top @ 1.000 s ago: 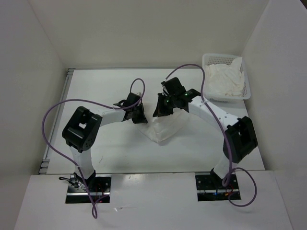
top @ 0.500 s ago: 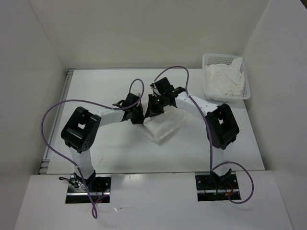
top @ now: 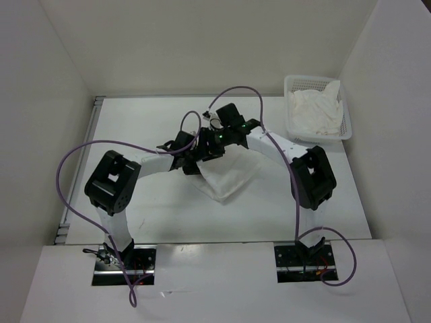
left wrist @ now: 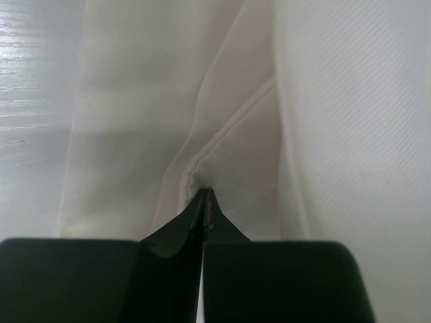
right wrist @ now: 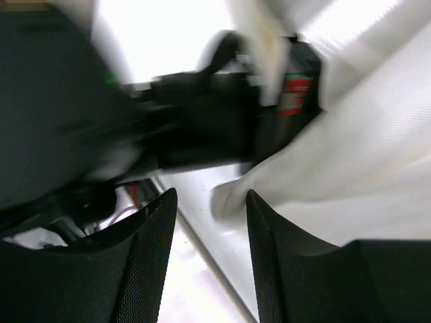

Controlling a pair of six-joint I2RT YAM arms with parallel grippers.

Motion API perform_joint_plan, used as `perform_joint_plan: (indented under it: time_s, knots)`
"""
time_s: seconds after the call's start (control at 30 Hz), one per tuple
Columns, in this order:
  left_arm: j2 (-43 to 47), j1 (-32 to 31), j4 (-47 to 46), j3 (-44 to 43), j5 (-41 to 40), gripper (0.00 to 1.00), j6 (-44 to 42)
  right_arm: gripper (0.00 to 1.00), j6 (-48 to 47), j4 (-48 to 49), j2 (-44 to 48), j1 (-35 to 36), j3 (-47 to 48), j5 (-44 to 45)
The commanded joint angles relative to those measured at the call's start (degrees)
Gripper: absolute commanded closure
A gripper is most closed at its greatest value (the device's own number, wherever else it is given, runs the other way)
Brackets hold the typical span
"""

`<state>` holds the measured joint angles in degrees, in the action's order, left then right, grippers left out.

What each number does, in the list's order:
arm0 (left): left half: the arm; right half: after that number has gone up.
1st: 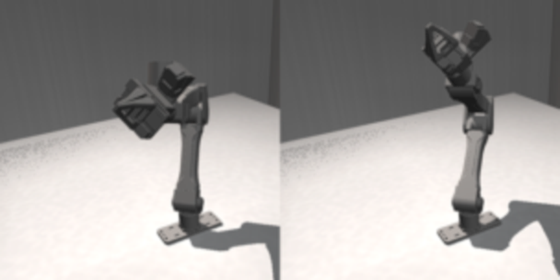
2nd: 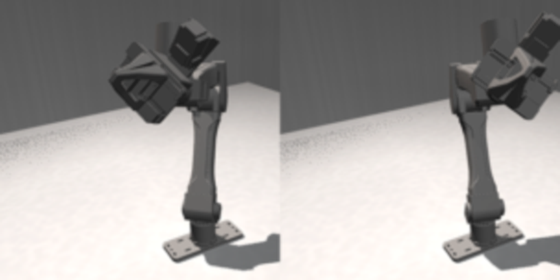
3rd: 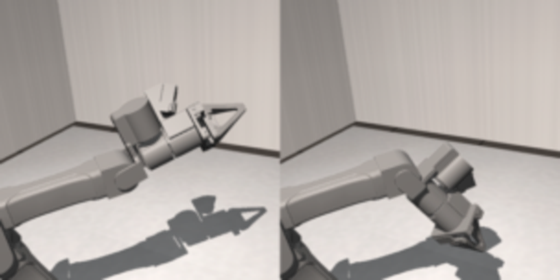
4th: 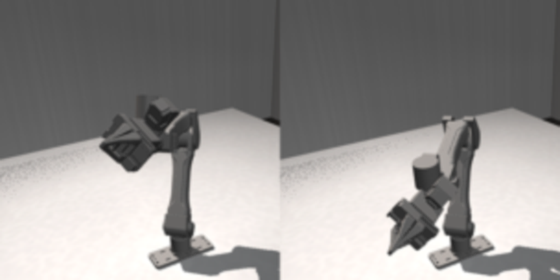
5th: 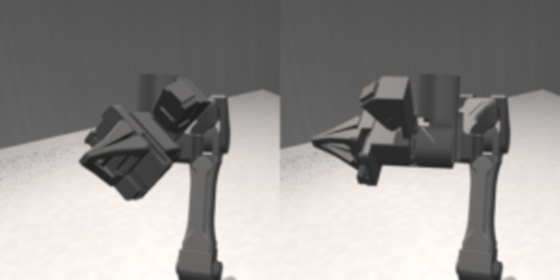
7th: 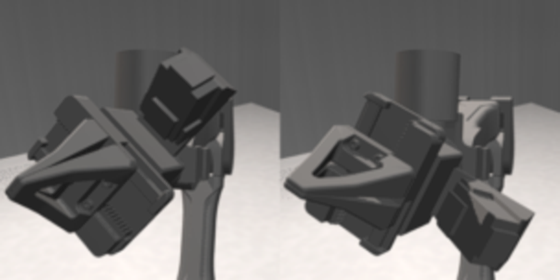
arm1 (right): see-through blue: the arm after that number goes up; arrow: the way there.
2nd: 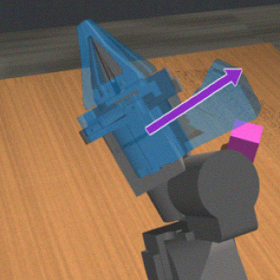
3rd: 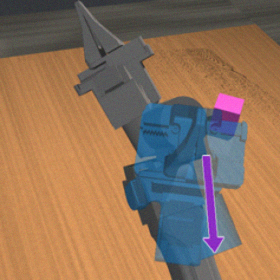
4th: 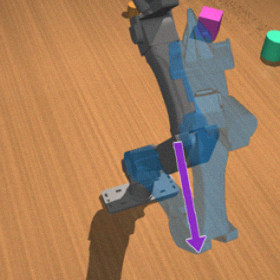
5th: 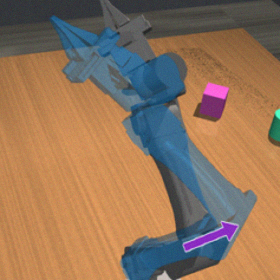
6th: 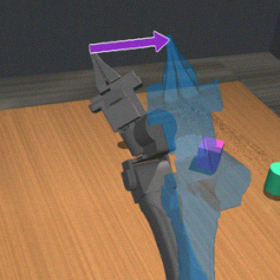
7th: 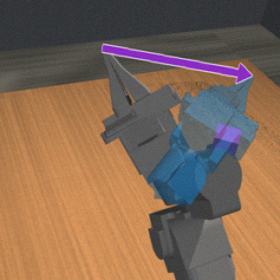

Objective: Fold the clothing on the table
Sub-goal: Fold the skirt

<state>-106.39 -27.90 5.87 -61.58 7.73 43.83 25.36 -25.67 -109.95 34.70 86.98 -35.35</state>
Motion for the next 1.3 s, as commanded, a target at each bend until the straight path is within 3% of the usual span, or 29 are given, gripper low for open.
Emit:
perform_joint_plan:
  time_s: [0.0, 0.17, 0.23, 0.33, 0.43, 0.63, 0.7, 0.77, 0.8, 0.83, 0.87, 0.97, 1.27]
  knots:
    - [0.47, -0.84, 2.92, 1.73, -1.05, 1.00, 0.02, 0.49, -1.46, 2.39, 9.74, -1.12, 4.43, -3.85]
    - [4.86, 2.76, 5.99, 1.73, -4.02, 1.00, -1.21, 0.48, 0.39, 1.33, 20.99, -3.50, -2.84, -1.03]
    - [7.32, 3.99, 8.96, -0.29, -6.66, 0.89, -2.61, 0.48, 0.39, 0.71, 25.20, -4.98, -5.84, -0.33]
    - [12.07, 6.10, 13.36, -4.05, -10.88, 0.83, -4.46, 0.48, 0.91, 0.71, 29.86, -6.40, -12.17, 0.81]
    - [15.58, 9.70, 14.70, -5.48, -10.89, 0.70, -5.78, 0.48, 2.06, 0.71, 32.60, -7.72, -18.58, 2.65]
    - [21.74, 14.45, 15.93, -7.59, -7.65, 0.62, -7.09, 0.52, 5.13, 3.42, 32.61, -7.72, -24.21, 5.38]
    - [23.15, 15.07, 14.53, -8.20, -1.25, 0.66, -7.62, 0.54, 6.71, 4.92, 31.03, -7.72, -25.89, 5.38]
    - [23.85, 14.55, 12.17, -8.20, 4.37, 0.74, -7.62, 0.63, 7.32, 6.50, 27.97, -7.72, -25.90, 5.38]
    - [23.86, 13.76, 11.54, -8.20, 8.32, 0.81, -7.62, 0.69, 7.33, 7.03, 26.73, -7.72, -26.50, 5.38]
    - [23.86, 12.53, 10.75, -8.20, 10.71, 0.95, -7.62, 0.81, 7.33, 8.52, 25.59, -7.72, -26.51, 4.69]
    - [23.86, 12.52, 9.35, -8.20, 13.60, 1.00, -7.62, 0.86, 7.33, 9.14, 23.05, -7.72, -26.51, 4.68]
    - [24.47, 11.91, 5.57, -4.79, 21.97, 1.00, -6.30, 0.99, 7.85, 11.51, 17.26, -7.72, -25.81, 3.02]
    - [23.60, 9.45, -1.29, -1.71, 35.52, 1.00, -5.08, 0.99, 10.23, 16.87, 3.79, -7.10, -23.17, 1.25]
